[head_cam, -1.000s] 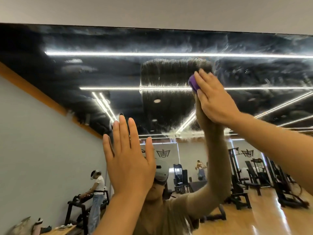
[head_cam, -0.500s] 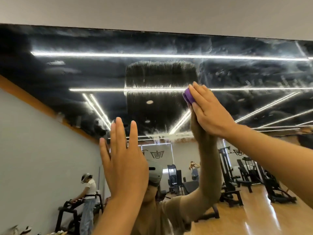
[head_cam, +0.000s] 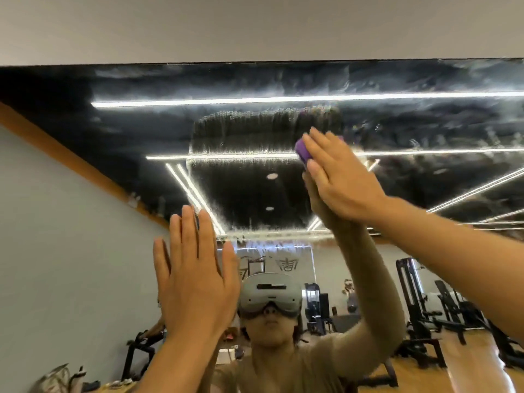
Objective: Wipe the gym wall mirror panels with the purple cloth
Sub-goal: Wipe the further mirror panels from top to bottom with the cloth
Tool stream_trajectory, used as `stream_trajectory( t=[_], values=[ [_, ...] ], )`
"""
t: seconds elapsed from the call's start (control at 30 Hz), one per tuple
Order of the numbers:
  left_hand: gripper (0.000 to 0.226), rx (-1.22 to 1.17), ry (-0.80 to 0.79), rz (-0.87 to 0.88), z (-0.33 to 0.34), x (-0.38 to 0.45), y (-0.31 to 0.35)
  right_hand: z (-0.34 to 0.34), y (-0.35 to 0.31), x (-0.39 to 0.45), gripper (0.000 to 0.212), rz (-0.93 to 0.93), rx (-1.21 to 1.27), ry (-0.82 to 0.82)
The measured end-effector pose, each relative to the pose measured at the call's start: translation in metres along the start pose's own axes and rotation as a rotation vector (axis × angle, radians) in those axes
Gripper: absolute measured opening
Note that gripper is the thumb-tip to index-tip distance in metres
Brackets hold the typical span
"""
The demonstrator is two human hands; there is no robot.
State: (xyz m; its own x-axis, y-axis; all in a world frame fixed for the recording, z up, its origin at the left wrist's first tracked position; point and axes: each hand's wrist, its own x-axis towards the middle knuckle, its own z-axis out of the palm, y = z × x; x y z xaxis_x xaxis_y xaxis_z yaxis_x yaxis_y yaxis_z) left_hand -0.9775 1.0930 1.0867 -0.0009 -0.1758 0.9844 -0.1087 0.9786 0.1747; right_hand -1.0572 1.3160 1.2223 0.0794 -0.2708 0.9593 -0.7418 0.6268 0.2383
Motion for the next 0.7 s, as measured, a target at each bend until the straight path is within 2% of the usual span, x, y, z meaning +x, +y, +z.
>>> stream_trajectory(
  t=[0.1,0.2,0.3,0.53,0.7],
  values=[
    [0.08,0.006,-0.005,-0.012,-0.005,0.0,0.004,0.0,-0.004,-0.066,0.058,-0.051,0.006,-0.06],
    [0.087,-0.002,-0.017,-0.068,-0.012,0.001,0.016,-0.003,-0.001,-0.093,0.056,-0.073,-0.001,-0.11],
    [0.091,0.015,-0.031,-0.103,-0.012,0.0,0.029,-0.007,0.011,-0.072,0.058,-0.124,-0.069,-0.087],
    [0.086,0.091,0.015,-0.123,0.004,-0.001,0.032,-0.033,0.049,0.062,0.057,0.132,-0.046,-0.039],
    [0.081,0.075,0.029,-0.061,0.011,-0.001,0.028,-0.032,0.044,0.042,0.056,0.122,-0.014,-0.002]
  ],
)
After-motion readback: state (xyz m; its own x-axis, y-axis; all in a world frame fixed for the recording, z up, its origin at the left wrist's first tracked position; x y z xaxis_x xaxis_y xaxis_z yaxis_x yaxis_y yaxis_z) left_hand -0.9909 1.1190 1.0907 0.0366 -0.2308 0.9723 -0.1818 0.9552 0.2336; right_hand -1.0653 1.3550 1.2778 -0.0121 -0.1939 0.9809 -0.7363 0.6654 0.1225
